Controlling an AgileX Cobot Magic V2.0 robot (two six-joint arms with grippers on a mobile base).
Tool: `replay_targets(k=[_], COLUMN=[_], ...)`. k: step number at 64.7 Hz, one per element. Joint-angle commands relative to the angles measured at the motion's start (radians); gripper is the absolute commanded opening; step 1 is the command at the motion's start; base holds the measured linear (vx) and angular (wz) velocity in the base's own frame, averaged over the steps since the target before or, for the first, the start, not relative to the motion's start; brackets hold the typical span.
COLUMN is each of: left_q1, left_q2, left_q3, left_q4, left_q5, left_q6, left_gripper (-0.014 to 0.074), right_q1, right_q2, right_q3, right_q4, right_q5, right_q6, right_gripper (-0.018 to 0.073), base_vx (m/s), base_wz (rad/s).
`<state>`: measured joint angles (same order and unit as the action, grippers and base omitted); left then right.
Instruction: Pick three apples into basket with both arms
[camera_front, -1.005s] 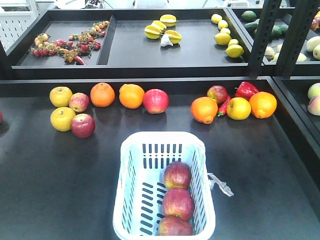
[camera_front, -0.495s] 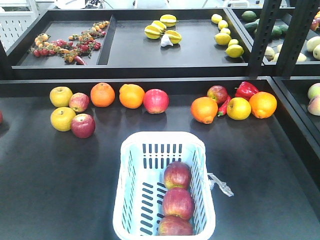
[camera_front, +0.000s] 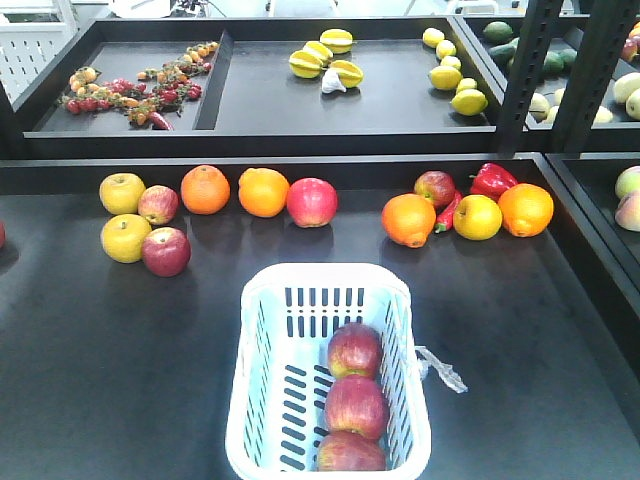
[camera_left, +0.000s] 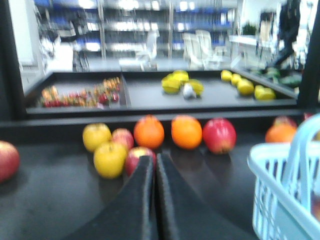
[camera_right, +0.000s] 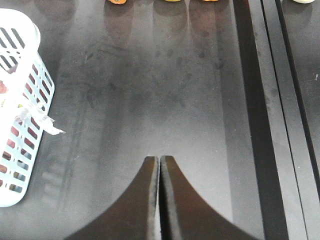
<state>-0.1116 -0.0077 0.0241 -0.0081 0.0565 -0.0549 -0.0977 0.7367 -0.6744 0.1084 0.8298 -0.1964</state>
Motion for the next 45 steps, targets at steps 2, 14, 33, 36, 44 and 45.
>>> replay_targets(k=[2, 14, 33, 36, 44, 45], left_q1=[0.027, 0.057, 0.057, 0.057, 0.057, 0.057], left_q2=[-0.014, -0.020, -0.020, -0.020, -0.020, -0.020], left_q3=[0.023, 0.023, 0.023, 0.023, 0.023, 0.023], left_q4=[-0.003, -0.003, -0.010, -0.010, -0.010, -0.010], left_q5=[-0.091, -0.091, -0.090, -0.090, -0.090, -0.090], left_q6=[-0.011, -0.011, -0.010, -0.010, -0.010, -0.010], left_gripper=[-0.0006, -0.0006, -0.0006, -0.0006, -0.0006, -0.0006], right_q1=[-0.005, -0.005, -0.005, -0.005, -0.005, -0.005], right_q2=[-0.004, -0.004, -0.004, -0.004, -0.004, -0.004], right_q3=[-0.029, -0.029, -0.029, -0.029, -0.029, -0.029], right_q4=[-0.004, -0.004, -0.004, -0.004, -0.004, -0.004], right_q5=[-0.050, -0.050, -0.050, -0.049, -0.049, -0.049], right_q6=[-0.004, -0.004, -0.004, -0.004, -0.004, -0.004], right_gripper=[-0.0009, -0.0009, -0.0009, -0.0009, -0.0009, -0.0009], base_vx=[0.00, 0.00, 0.00, 0.00, 0.00, 0.00], base_wz=[0.00, 0.00, 0.00, 0.00, 0.00, 0.00])
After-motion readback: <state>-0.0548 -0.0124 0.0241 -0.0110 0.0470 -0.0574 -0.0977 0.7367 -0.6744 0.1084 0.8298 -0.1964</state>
